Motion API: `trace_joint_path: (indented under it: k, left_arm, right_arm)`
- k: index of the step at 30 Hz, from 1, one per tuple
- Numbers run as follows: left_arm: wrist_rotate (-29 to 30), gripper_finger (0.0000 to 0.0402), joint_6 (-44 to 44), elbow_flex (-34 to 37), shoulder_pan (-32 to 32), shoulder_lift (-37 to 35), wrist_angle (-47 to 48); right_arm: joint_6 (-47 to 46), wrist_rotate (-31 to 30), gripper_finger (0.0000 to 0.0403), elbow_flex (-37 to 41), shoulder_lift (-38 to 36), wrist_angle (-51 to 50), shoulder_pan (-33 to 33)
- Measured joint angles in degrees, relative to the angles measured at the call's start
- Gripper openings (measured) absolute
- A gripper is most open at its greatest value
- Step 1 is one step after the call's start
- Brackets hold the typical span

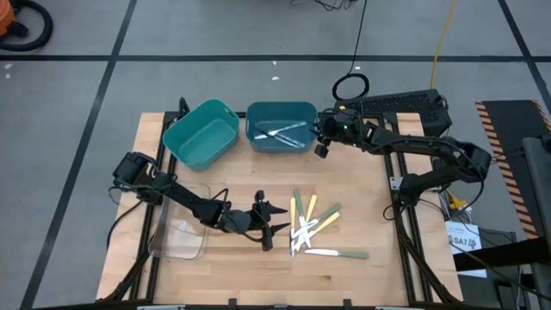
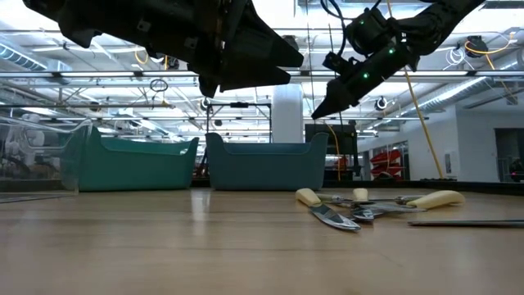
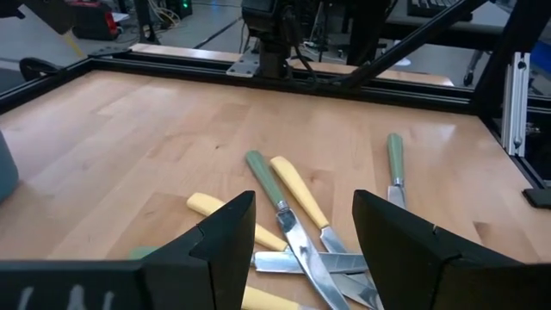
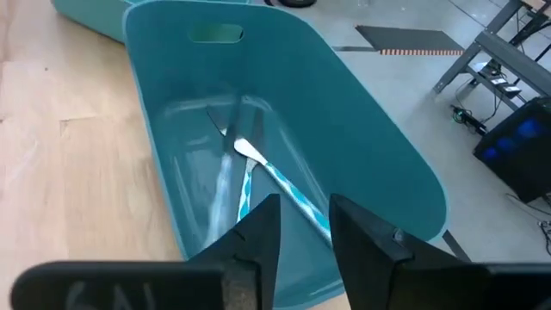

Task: Sort silverware by color (type)
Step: Put the bottom green table knife into the green bin

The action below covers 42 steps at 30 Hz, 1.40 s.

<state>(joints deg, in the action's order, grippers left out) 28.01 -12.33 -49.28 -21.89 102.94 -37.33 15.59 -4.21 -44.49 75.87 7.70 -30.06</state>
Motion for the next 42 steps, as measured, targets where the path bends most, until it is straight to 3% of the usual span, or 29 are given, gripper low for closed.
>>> trace_joint_path:
  k: [9,17,20,27,34,37,42]
  left_arm:
    - [0.0,0.0202,0.45,0.0,0.0,-0.02,0.49]
    - [0.0,0.0202,1.52,0.0,0.3,-0.02,0.76]
    - [0.0,0.0202,1.65,0.0,0.8,-0.02,0.75]
    - [0.0,0.0202,1.65,0.0,1.68,-0.02,0.82]
    - [0.0,0.0202,2.18,-0.03,1.02,-0.02,0.9]
    - [0.01,0.0202,3.18,-3.08,0.14,-0.02,6.04]
    - [0.14,0.0202,5.91,-15.27,-2.01,3.07,23.21]
  right_arm:
    - [-5.78,6.13,0.0098,0.02,-11.59,-6.44,6.53]
    - [-14.52,5.79,0.0098,0.02,-19.9,-22.12,22.2]
    - [-19.17,4.21,0.0098,0.0,-19.55,-26.83,29.86]
    - [-28.77,-7.65,0.0098,0.02,-15.31,-33.32,49.26]
    - [-44.12,-13.51,0.0098,0.02,-12.16,-36.76,66.03]
    - [-51.91,-15.36,0.0098,0.02,-10.42,-37.92,72.58]
    - [-61.58,-17.0,0.0098,0.02,-6.09,-37.9,80.75]
